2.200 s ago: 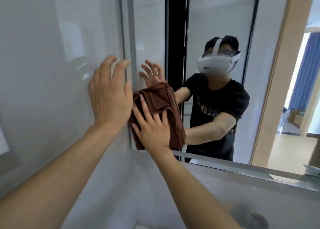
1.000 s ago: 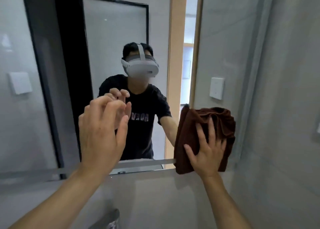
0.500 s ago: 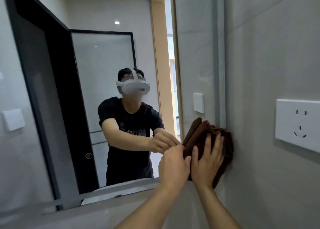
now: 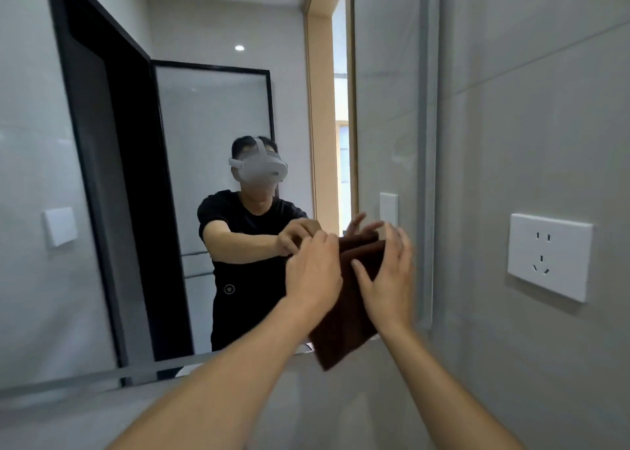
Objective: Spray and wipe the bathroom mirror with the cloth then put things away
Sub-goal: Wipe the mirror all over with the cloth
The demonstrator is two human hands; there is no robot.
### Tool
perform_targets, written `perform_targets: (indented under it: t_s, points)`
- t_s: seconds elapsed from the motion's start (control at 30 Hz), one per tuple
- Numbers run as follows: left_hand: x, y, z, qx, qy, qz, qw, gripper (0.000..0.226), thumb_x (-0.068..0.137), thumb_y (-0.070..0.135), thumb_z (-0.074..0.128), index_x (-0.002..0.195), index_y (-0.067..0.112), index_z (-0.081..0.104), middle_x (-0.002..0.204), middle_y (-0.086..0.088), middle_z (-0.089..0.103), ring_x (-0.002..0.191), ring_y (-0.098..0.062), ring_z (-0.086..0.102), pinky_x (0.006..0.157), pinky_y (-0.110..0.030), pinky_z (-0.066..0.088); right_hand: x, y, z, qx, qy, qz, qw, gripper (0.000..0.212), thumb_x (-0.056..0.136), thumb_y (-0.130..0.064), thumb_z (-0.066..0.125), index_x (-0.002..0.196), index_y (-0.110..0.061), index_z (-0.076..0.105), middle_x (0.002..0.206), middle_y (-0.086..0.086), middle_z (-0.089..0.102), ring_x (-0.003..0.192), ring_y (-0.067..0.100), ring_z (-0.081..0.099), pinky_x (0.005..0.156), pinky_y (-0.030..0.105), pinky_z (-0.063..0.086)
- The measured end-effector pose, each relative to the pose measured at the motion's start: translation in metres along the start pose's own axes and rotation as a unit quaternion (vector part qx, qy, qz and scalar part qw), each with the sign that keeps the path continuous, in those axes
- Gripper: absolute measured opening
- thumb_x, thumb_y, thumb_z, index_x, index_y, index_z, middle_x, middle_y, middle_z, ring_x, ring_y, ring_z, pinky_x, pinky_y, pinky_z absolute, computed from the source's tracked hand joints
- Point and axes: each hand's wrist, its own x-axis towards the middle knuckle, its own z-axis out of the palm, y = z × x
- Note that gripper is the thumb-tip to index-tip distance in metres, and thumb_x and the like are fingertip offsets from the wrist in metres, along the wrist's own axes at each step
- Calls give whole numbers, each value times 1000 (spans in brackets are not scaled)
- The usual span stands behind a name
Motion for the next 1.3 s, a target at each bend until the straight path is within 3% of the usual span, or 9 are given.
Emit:
perform_targets:
  t_s: [0.13, 0.2, 0.33, 0.6, 0.77, 0.9, 1.0, 1.1, 1.3]
  points:
    - [12, -43, -83, 96, -47, 56, 993, 16, 94, 8, 50, 106, 19, 48, 97, -6, 60, 91, -33, 64, 64, -41, 45, 15, -76, 1, -21, -90, -117, 989, 52, 87, -35, 73, 137, -33, 57, 143, -1, 52, 133, 22, 45, 109, 42, 43]
    - [11, -68, -128, 140, -52, 65, 987, 15, 94, 10, 50, 102, 22, 47, 100, -6, 59, 93, -33, 62, 64, -39, 38, 17, -120, 2, 36, -159, -166, 973, 27, 89, -29, 71, 115, -23, 71, 119, -2, 66, 114, 21, 58, 96, 40, 49]
    - [2, -120, -212, 135, -41, 54, 989, 12, 96, 18, 56, 104, 24, 51, 107, -4, 67, 98, -32, 63, 68, -37, 39, 15, -208, -4, 36, -210, -213, 953, 12, 99, -31, 56, 107, -24, 59, 104, 0, 68, 93, 25, 63, 72, 36, 49]
    - [-32, -177, -291, -138, -46, 16, 989, 5, 95, 12, 65, 100, 12, 63, 91, -6, 67, 83, -17, 63, 83, -33, 49, 7, -307, -45, -70, -193, -294, 933, 13, 100, -35, 53, 96, -23, 51, 89, 1, 59, 91, 32, 60, 68, 38, 43]
    - [-70, -179, -294, -234, -109, -13, 966, 18, 91, 19, 72, 105, 7, 73, 99, -9, 76, 83, -9, 71, 69, -12, 54, -6, -316, -81, -120, -227, -287, 923, 16, 99, -35, 54, 93, -20, 53, 89, 4, 61, 87, 31, 59, 75, 45, 52]
    - [-93, -172, -295, -222, -142, -16, 965, 16, 91, 12, 71, 106, 10, 77, 105, -7, 76, 75, 2, 71, 51, -5, 46, -17, -301, -116, -109, -292, -300, 902, 14, 97, -32, 63, 88, -22, 59, 79, -5, 59, 79, 22, 58, 64, 31, 42]
    - [-109, -164, -296, -197, -146, 2, 969, 12, 91, 16, 71, 100, 21, 77, 97, 0, 77, 84, -6, 73, 65, -19, 56, -34, -284, -146, -105, -380, -274, 877, 9, 88, -32, 75, 91, -32, 66, 84, -11, 66, 82, 9, 62, 66, 22, 46]
    - [-132, -155, -296, -144, -169, 20, 975, 11, 91, 21, 71, 100, 26, 75, 97, 2, 75, 91, -12, 71, 84, -34, 58, -61, -258, -162, -59, -421, -207, 881, 13, 83, -24, 81, 94, -25, 75, 84, -6, 72, 81, 8, 66, 70, 23, 50]
    - [-202, -140, -287, -109, -188, 8, 976, 14, 90, 19, 71, 103, 19, 77, 91, 11, 72, 86, 3, 64, 80, -18, 47, -132, -225, -169, -2, -421, -145, 895, 12, 87, -18, 76, 97, -24, 77, 82, -11, 72, 77, 2, 63, 63, 8, 42]
